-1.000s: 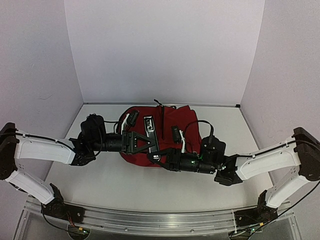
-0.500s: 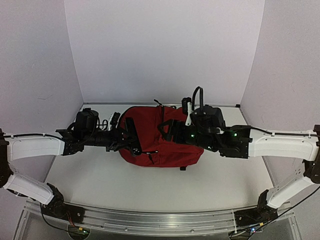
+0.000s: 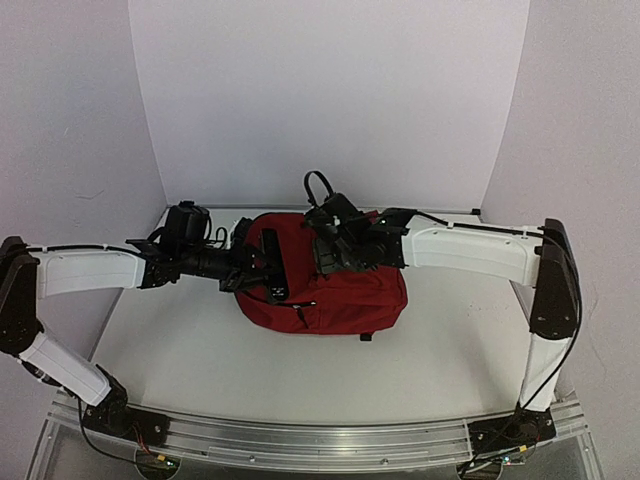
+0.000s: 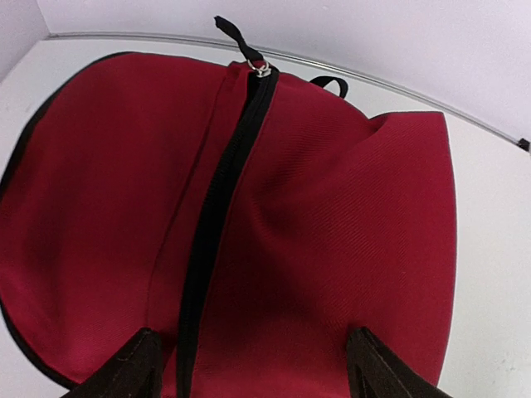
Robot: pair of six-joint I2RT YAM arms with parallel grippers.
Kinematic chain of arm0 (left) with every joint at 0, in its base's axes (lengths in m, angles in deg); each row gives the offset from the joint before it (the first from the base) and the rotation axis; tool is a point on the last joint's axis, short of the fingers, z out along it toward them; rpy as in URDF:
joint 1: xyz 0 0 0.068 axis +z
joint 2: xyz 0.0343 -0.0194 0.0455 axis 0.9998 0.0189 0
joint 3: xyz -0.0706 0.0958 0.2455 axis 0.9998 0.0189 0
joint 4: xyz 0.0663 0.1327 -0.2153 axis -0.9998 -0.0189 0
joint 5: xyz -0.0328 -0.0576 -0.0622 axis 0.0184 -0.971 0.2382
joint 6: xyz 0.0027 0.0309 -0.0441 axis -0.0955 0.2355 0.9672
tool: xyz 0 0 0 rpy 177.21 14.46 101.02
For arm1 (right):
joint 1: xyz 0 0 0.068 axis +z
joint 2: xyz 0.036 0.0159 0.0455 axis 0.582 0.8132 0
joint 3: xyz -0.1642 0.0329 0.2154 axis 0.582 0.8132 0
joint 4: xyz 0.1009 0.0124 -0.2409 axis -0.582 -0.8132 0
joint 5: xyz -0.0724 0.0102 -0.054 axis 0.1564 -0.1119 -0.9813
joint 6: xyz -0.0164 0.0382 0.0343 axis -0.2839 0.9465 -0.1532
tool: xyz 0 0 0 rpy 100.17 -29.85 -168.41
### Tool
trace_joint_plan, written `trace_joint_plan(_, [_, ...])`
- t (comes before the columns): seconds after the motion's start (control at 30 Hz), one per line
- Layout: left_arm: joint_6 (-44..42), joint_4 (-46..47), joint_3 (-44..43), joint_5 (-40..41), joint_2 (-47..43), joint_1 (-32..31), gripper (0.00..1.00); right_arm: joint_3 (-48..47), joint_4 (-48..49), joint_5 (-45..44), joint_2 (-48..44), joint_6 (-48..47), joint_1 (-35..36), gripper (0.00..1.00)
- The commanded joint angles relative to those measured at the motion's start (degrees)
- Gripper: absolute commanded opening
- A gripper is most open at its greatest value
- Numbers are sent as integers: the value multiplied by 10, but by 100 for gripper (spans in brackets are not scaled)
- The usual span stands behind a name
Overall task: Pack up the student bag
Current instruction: Place the stationery in the student bag.
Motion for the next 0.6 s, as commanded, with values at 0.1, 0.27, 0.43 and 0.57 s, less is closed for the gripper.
trace_joint_plan(0.1, [-24,30,-72,-66,35,4,7,-95,-67,-116,48,-31,-3,43])
trace_joint_plan(0.27, [-21,18,-112,-90,79,4,7,-82,-58,-128,31,-4,-3,1])
trace_joint_plan(0.43, [28,92,-136,-137,121,-8,7,18,53,-62,-60,-29,-12,0])
trace_joint_plan(0.57, [44,115,-169,-155,158,-41,7,98,125,10,-135,-56,-18,0])
